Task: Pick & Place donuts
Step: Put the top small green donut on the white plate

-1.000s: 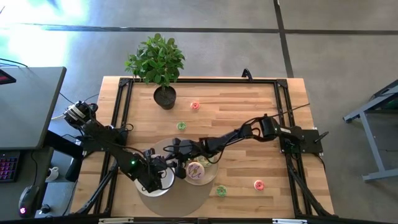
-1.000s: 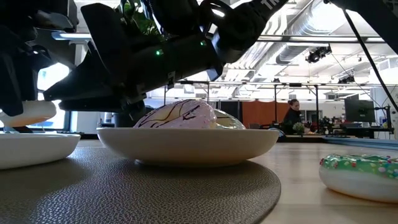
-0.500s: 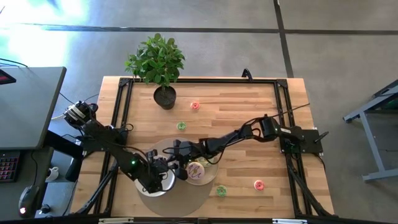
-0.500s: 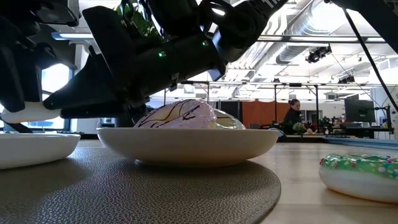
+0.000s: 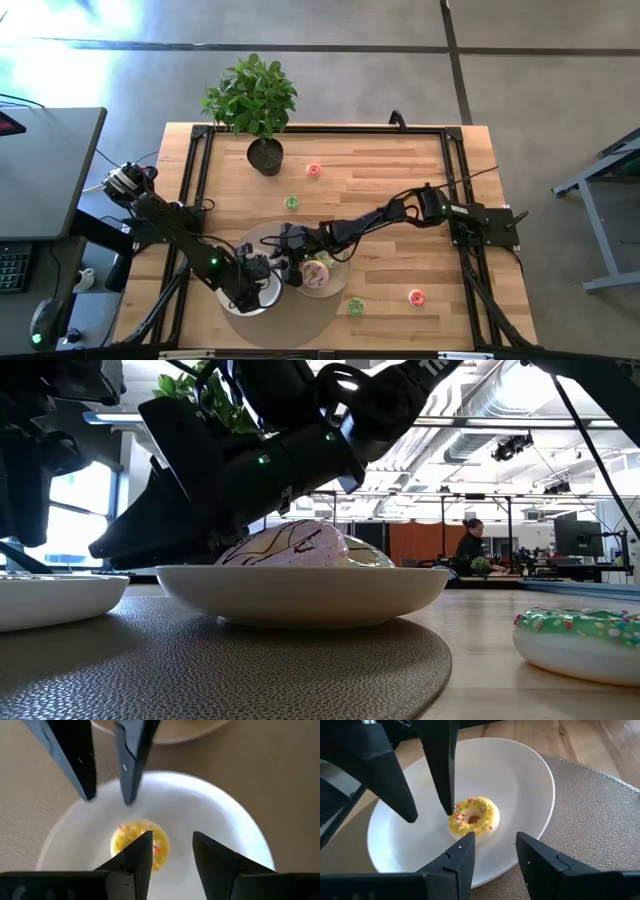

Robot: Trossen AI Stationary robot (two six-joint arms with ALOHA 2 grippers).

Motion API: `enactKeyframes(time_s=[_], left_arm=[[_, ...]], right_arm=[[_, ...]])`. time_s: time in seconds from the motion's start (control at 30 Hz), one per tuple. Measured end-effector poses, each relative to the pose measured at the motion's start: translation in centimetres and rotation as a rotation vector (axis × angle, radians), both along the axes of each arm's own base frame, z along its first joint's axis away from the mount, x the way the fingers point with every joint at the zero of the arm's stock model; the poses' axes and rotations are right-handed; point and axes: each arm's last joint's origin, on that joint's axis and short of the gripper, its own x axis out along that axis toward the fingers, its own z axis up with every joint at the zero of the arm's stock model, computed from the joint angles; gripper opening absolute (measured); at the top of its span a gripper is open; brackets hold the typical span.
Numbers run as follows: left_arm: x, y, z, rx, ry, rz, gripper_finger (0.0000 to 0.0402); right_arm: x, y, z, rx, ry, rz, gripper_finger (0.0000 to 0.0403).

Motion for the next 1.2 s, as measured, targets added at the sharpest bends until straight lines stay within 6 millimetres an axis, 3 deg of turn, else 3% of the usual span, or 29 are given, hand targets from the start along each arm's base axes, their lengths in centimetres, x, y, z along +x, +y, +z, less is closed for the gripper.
enactKeyframes(time_s=[0.3,0.43,0.6,0.93,1.07,1.2], left_arm=[[0.0,0.1,0.0,0.017,-0.01,0.013,0.0138],[0.0,0.1,0.0,0.015,-0.016,0.047,0.0138],[0.4,1.0,0.0,0.036,-0.008,0.099,0.0138],[2.9,6.1,0.0,0.103,0.04,0.232,0.0138],[4.3,9.1,0.0,0.139,0.045,0.264,0.0138],[5.5,12.1,0.1,0.143,0.027,0.325,0.0138]], right_arm=[[-0.1,0.1,1.4,0.022,-0.021,0.037,0.0139],[-0.9,0.0,3.8,-0.021,0.004,0.058,0.0139],[-3.0,-0.7,8.4,-0.198,0.064,-0.019,0.0139],[-9.5,-1.5,16.4,-0.38,0.247,-0.21,0.0139],[-11.5,-1.0,17.8,-0.423,0.286,-0.348,0.0139],[-12.6,0.1,17.8,-0.492,0.32,-0.418,0.0139]])
